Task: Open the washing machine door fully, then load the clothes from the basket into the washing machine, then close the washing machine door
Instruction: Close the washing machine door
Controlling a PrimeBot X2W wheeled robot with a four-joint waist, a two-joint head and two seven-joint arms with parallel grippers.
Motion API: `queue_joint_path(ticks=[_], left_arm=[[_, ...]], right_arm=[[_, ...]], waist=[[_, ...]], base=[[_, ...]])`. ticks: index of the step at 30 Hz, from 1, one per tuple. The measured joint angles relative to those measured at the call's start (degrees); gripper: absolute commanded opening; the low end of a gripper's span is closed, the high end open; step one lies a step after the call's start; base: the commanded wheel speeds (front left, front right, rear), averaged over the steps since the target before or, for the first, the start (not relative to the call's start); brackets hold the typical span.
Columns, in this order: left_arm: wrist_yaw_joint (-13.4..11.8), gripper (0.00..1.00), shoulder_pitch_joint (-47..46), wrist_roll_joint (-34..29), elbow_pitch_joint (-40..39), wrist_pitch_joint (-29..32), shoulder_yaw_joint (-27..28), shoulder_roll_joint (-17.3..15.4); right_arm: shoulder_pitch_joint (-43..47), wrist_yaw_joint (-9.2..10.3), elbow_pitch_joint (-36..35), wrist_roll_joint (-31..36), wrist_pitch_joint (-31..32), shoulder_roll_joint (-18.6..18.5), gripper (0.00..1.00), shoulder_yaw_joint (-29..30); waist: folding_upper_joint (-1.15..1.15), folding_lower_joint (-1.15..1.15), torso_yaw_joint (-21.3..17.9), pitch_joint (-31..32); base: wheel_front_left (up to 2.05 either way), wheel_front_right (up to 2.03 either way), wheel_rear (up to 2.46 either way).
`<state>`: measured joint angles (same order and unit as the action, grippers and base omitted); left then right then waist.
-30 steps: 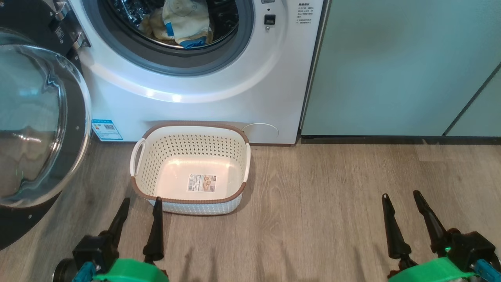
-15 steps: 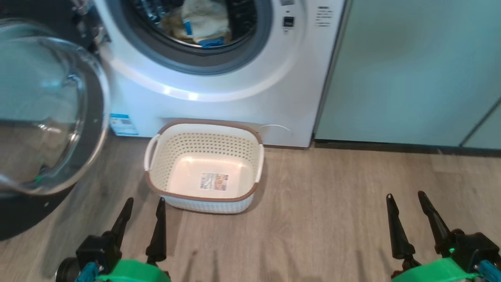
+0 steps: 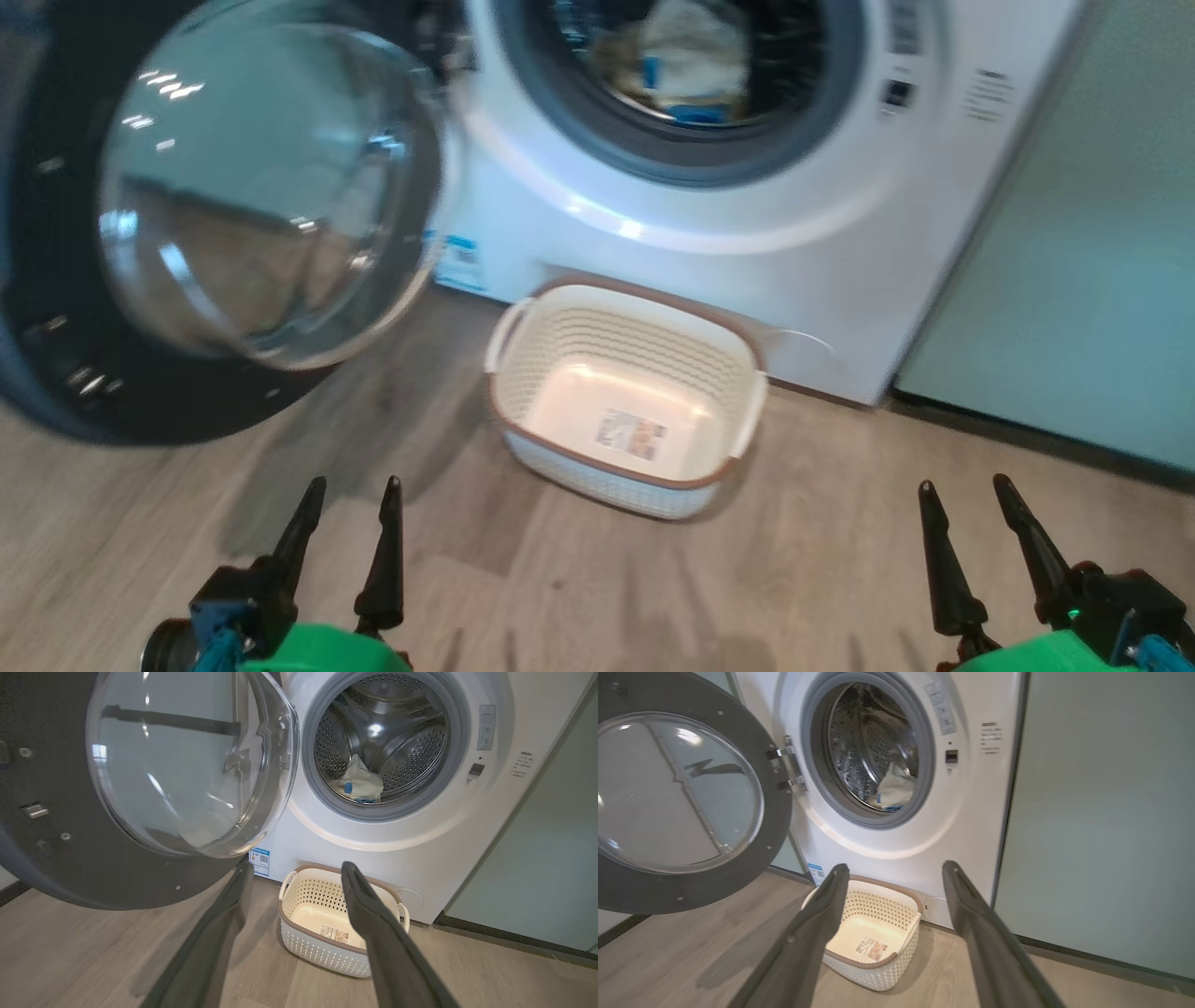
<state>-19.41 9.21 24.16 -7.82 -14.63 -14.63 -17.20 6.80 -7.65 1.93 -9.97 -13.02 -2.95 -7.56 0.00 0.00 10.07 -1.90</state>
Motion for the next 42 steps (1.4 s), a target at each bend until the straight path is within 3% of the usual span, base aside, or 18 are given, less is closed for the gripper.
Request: queue_joint_path(ticks=[7, 13, 29, 30, 31, 32, 37, 42], left_arm=[[0.0, 1.0, 0.2, -0.1, -0.1, 0.0, 0.1, 0.1], [0.0, 1.0, 0.5, -0.2, -0.1, 0.0, 0.3, 0.1], [-0.6, 1.0, 1.4, -0.4, -0.4, 0.0, 0.9, 0.0], [-0.7, 0.78, 1.4, -0.4, -0.4, 0.0, 0.9, 0.0], [-0.8, 0.28, 1.4, -0.4, -0.4, 0.0, 0.9, 0.0], [-0.8, 0.0, 1.4, -0.4, -0.4, 0.0, 1.0, 0.0], [-0.3, 0.0, 1.4, 0.6, -0.4, 0.0, 1.0, 0.1], [2.4, 0.0, 1.2, 3.7, -3.7, 0.0, 2.7, 0.5]], right_arm=[[0.0, 0.0, -0.3, 0.1, 0.4, 0.0, 1.0, -0.4], [0.0, 0.0, -0.2, 0.1, 0.4, 0.0, 1.0, -1.1], [0.0, 0.0, 0.6, 0.0, 0.4, 0.0, 1.0, -1.8], [0.0, 0.0, 0.6, 0.0, 0.4, 0.0, 1.0, -1.8], [0.0, 0.0, 0.6, 0.0, 0.4, 0.1, 1.0, -1.9], [0.0, 0.0, 0.6, 0.0, 0.4, 0.1, 1.0, -1.9], [0.0, 0.0, 0.6, 0.0, 0.4, 0.1, 1.0, -1.9], [0.0, 0.0, 0.6, 0.0, 0.4, 0.1, 1.0, -1.5]], waist=[[0.0, 0.0, 7.6, 0.5], [0.0, 0.0, 11.8, 1.2], [0.0, 0.0, 12.5, 2.3], [0.0, 0.0, 12.4, 2.4], [0.0, 0.0, 12.3, 2.4], [0.0, 0.0, 12.2, 2.5], [0.0, 0.0, 12.1, 2.6], [0.0, 0.0, 12.7, 2.6]], base=[[0.0, 0.0, 0.0], [0.0, 0.0, 0.0], [0.0, 0.0, 0.0], [0.0, 0.0, 0.0], [0.0, 0.0, 0.0], [0.0, 0.0, 0.0], [0.0, 0.0, 0.0], [0.0, 0.0, 0.0]])
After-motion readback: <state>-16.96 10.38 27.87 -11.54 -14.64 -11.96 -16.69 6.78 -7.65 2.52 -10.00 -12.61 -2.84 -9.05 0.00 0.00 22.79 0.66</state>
